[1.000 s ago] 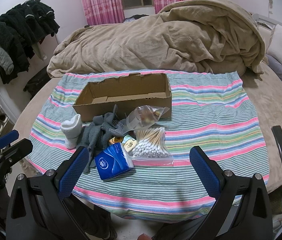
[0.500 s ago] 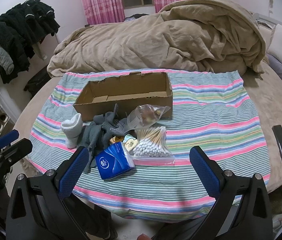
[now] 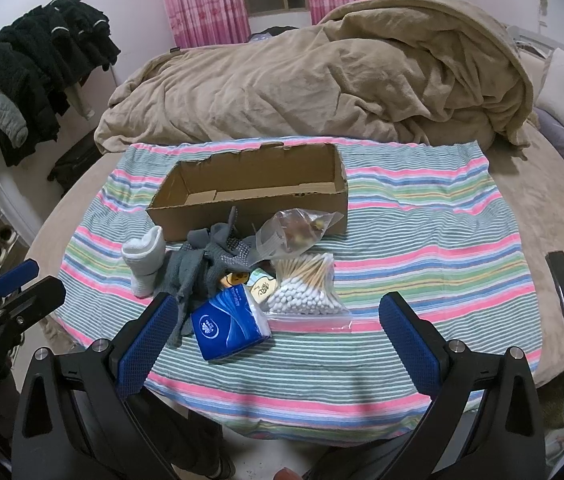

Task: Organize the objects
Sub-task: 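Move both grippers toward the items in front of the cardboard box, then grasp the white rolled sock with the left gripper while the right grasps the snack bag, drop both in box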

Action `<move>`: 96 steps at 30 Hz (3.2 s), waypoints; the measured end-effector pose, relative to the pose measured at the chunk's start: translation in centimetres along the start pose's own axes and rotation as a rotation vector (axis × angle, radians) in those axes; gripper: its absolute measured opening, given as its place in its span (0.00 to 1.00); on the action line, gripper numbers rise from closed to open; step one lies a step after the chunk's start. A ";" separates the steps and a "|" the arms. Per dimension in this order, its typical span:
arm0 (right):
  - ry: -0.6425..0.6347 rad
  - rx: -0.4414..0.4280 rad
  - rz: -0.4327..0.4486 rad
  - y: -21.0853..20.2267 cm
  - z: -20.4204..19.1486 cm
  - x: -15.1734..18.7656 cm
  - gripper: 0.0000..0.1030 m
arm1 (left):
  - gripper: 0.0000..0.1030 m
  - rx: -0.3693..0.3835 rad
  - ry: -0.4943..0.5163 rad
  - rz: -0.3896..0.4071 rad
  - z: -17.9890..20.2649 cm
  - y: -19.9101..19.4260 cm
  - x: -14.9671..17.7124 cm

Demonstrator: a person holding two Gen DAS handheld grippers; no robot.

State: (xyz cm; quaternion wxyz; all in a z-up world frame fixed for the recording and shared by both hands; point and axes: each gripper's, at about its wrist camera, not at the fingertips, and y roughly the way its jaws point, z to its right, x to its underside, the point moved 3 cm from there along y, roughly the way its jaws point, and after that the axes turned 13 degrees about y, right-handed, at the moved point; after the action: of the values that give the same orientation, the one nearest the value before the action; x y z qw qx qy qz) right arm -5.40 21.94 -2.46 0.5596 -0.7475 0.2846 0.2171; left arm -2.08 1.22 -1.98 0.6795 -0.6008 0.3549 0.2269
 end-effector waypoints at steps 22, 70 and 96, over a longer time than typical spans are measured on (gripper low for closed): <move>0.013 0.033 -0.002 3.8 1.5 -1.1 0.99 | 0.95 -0.025 0.029 -0.025 -1.4 5.2 -0.1; 0.081 -0.182 -0.035 12.8 1.4 -3.9 0.60 | 0.30 0.066 -0.034 -0.066 -5.9 13.6 1.0; -0.011 -0.091 0.008 15.7 1.9 -11.5 0.60 | 0.30 0.054 0.047 -0.001 -4.3 19.5 -9.1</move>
State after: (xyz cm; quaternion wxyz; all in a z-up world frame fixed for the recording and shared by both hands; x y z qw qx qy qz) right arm -24.48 22.58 -6.75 0.5257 -0.7698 0.2744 0.2362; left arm -23.20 1.49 -8.06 0.6870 -0.5876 0.3764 0.2026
